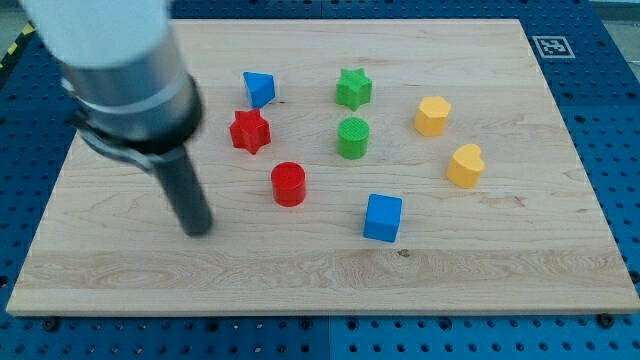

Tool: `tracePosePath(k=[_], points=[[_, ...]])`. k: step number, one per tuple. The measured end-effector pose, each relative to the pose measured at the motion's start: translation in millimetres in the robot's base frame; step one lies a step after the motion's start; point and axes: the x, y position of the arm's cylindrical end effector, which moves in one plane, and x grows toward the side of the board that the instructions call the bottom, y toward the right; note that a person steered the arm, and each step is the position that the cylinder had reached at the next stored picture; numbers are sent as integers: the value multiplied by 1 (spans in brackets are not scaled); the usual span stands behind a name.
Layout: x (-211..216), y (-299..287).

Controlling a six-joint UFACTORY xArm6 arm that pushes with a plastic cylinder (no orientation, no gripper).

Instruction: Push the blue cube to the right of the red circle

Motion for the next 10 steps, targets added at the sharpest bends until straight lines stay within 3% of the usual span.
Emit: tracePosePath(k=[1,2,4,10], points=[[38,102],[39,167],[32,147],[-9,174]])
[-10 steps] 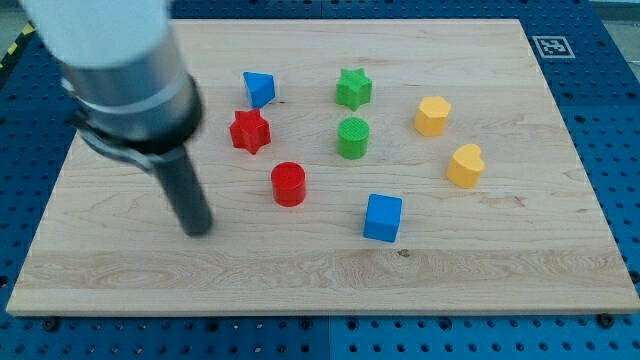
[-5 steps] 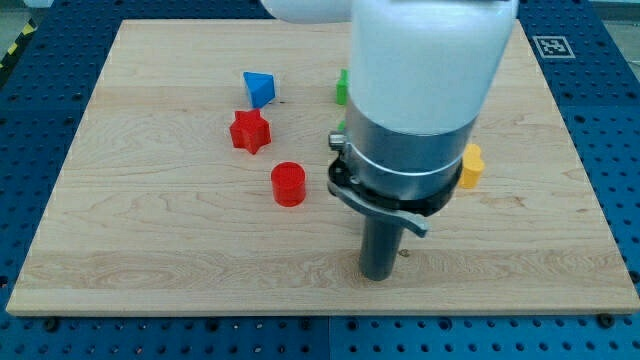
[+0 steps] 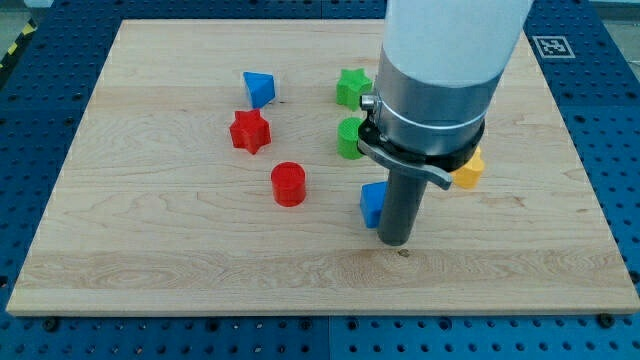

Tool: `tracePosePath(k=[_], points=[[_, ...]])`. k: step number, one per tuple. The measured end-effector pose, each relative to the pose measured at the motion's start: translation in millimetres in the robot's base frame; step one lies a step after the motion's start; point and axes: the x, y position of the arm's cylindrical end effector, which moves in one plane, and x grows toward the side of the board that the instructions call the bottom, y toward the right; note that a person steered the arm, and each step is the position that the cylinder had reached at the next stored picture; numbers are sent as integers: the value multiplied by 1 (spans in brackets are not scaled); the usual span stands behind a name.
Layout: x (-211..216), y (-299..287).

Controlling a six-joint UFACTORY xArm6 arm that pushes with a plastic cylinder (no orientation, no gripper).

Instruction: Push the blue cube to the right of the red circle

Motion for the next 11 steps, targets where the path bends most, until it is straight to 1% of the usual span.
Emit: tracePosePath(k=[2,3,4,5,6,8,9,10,11], points=[[0,10],[8,-11],[6,-47],[6,-30],[-9,-19],[-12,-22],[-8,-75],[-7,-163],[-7,-188]])
